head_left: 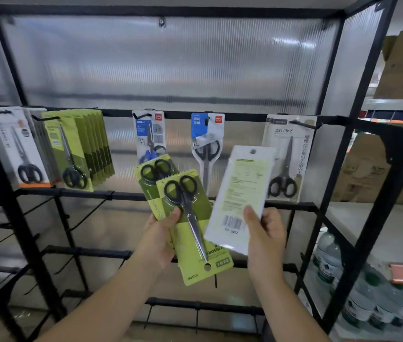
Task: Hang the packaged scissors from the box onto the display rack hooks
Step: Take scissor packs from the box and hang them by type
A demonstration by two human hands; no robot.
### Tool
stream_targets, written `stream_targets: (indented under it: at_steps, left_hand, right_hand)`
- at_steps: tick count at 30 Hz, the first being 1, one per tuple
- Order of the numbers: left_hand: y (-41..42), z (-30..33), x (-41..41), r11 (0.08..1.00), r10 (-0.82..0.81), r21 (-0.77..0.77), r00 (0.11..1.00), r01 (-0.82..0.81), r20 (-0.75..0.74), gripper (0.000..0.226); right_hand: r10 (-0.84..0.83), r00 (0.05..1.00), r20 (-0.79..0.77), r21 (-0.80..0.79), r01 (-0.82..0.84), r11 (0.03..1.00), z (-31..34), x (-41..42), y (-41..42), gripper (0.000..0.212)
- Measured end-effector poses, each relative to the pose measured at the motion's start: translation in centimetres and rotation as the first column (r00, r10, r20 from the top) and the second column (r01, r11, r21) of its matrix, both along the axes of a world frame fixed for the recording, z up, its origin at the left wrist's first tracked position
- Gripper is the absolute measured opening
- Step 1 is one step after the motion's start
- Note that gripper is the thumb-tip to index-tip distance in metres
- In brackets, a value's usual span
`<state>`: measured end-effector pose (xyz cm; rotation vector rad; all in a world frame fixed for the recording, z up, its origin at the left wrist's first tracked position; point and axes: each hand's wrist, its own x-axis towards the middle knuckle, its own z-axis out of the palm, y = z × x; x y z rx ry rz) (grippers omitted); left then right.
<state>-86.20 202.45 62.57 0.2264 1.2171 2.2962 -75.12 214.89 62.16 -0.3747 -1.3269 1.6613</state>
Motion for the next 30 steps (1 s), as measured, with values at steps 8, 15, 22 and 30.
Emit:
stream_targets:
  at_steps: [8,15,22,30]
  left_hand:
    - [0.2,0.0,0.3,0.995,-0.090,0.035,0.991,0.094,-0.103,0.032]
    - [-0.9,-1.0,-0.1,0.990,-0.132,0.028,0.984,0.136,-0.118,0.043]
    - [-5.5,-2.4,-1.0,0.999,0.025,-0.035,0.994,-0.029,-0.110,0.030]
    - [-18.5,-4.3,-5.0,0.911,0.319,-0.217,0.934,-0.349,-0.162,0.023]
  right_hand:
    - [-0.014,0.885,0.465,0.703,-0.360,0.614,-0.5,-0.7,-2.4,0.044]
    - [-0.016,0.876,0.481,0.670,-0.356,0.651,-1.8,-1.6,-1.7,0.094]
    - [0.243,0.849,0.470,0.359,-0.435,0.826,-5.1,-4.8,-3.5,0.092]
    - [0.370,0.837,0.405,0.297,-0.502,0.812,-6.4,-10.3,-11.3,0.093]
